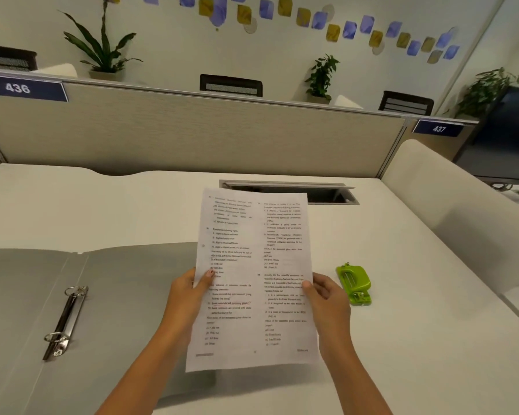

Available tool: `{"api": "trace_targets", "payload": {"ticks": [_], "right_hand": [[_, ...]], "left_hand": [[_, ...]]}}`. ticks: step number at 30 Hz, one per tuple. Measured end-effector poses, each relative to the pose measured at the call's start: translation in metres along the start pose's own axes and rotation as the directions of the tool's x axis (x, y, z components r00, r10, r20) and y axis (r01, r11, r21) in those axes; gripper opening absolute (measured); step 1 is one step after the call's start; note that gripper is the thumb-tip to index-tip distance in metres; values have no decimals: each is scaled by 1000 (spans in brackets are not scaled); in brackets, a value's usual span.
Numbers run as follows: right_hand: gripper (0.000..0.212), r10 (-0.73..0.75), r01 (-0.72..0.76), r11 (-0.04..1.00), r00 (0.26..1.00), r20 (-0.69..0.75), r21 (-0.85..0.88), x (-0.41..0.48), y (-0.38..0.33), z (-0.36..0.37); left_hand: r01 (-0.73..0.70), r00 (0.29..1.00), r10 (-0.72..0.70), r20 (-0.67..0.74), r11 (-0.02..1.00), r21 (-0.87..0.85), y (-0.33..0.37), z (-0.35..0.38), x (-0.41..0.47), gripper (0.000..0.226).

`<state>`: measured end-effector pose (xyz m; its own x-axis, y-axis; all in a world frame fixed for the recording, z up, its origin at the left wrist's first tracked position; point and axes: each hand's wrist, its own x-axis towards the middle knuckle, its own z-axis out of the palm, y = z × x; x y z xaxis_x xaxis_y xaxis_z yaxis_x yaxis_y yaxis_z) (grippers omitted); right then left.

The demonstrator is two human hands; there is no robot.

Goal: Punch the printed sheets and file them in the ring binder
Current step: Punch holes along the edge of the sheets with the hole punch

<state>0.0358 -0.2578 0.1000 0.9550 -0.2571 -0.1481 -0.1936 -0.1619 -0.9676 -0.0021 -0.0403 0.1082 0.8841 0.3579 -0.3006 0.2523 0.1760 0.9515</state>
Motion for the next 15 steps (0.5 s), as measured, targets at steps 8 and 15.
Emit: {"api": "trace_targets", "payload": {"ticks": [8, 15], "right_hand": [[11, -75, 57, 987, 990, -118, -148, 22, 10, -12], [18, -48, 3, 965, 985, -165, -262, 37, 31, -11]], "left_hand": [[-58, 995, 81, -62, 950, 307, -26, 5, 23, 9], [-47, 996, 73, -43, 897, 439, -47, 23, 30, 13]]}}
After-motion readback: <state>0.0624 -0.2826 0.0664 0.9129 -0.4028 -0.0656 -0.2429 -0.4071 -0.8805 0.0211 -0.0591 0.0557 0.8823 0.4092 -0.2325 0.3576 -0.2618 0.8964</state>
